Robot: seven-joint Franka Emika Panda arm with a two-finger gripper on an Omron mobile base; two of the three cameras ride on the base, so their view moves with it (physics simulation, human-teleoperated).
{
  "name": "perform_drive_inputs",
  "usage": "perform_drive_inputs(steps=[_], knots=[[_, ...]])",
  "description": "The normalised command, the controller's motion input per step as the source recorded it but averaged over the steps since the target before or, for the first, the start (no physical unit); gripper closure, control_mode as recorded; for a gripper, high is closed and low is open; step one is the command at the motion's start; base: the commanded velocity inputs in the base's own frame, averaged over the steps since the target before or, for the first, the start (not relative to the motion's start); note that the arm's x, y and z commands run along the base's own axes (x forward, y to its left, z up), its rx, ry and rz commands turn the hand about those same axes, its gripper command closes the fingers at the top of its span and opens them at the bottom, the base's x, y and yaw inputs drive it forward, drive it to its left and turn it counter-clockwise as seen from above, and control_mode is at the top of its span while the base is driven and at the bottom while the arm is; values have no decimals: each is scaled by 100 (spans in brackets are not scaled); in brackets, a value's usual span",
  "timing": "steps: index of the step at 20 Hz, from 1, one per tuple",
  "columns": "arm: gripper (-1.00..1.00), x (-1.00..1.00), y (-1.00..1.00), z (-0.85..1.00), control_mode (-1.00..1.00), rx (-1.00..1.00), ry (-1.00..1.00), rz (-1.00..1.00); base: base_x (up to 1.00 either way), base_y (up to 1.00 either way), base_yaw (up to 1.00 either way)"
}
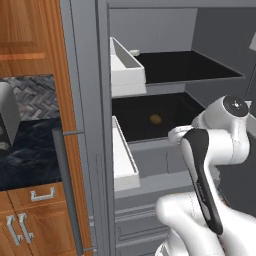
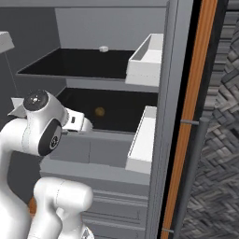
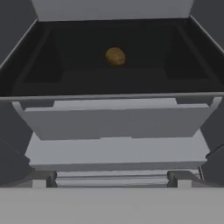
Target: Pick the kiwi and orange from the fridge and place them on the plate next to the blender to make a fruit smoothie.
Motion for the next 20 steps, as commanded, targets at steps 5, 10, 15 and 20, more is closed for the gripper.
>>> perform_drive_inputs(steps=[5,10,15,20], knots=[[-100,63,0,38,-100,0,1,-4,0,0,0],[-100,59,-19,-23,-100,0,4,0,0,0,0],[-100,54,-5,-45,-100,0,0,0,0,0,0],[-100,67,4,-40,-100,0,0,0,0,0,0]])
